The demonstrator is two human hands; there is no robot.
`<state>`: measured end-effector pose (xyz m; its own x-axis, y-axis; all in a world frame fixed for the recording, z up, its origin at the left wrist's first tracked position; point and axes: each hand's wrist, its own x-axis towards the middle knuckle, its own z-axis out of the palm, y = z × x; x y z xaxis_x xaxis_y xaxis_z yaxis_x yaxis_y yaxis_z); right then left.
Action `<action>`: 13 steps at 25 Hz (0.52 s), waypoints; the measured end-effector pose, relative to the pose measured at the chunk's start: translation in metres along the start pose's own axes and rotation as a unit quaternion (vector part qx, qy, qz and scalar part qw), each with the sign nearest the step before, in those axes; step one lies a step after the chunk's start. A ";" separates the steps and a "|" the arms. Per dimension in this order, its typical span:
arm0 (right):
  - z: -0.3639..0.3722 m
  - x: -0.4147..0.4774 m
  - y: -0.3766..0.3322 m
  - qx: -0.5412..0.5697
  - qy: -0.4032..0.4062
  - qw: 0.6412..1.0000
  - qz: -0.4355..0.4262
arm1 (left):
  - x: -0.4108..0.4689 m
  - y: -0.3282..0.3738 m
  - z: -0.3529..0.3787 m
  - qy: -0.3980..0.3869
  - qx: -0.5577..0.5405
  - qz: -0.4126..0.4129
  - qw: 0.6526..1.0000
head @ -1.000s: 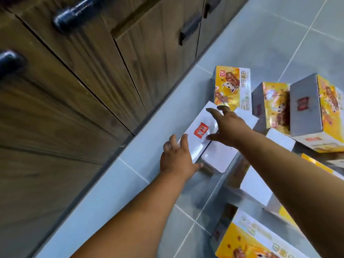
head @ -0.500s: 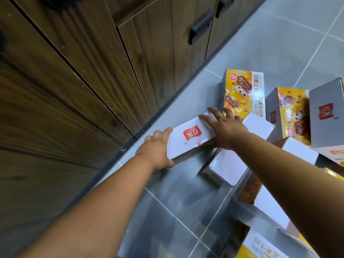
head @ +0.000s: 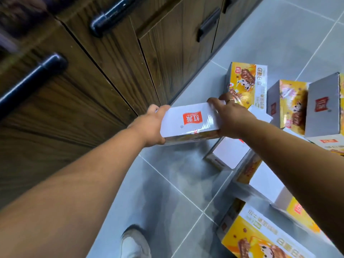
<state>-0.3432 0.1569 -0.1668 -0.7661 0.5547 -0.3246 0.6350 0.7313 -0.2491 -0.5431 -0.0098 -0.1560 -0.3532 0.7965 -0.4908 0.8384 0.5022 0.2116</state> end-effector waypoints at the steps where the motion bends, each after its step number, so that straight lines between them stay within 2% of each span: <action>1: -0.019 -0.011 -0.009 0.001 0.005 1.000 -0.001 | -0.012 0.003 -0.018 0.002 0.004 0.004 1.000; 9: -0.225 -0.118 -0.072 -0.054 -0.028 0.998 -0.001 | -0.160 0.055 -0.179 0.009 -0.041 0.013 0.999; 13: -0.335 -0.180 -0.110 -0.039 -0.028 0.999 -0.022 | -0.245 0.083 -0.262 0.024 -0.063 0.015 0.998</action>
<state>-0.3084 0.1091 0.2246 -0.7856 0.4994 -0.3654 0.5887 0.7850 -0.1928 -0.4961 -0.0747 0.2031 -0.3511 0.8252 -0.4425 0.7910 0.5142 0.3314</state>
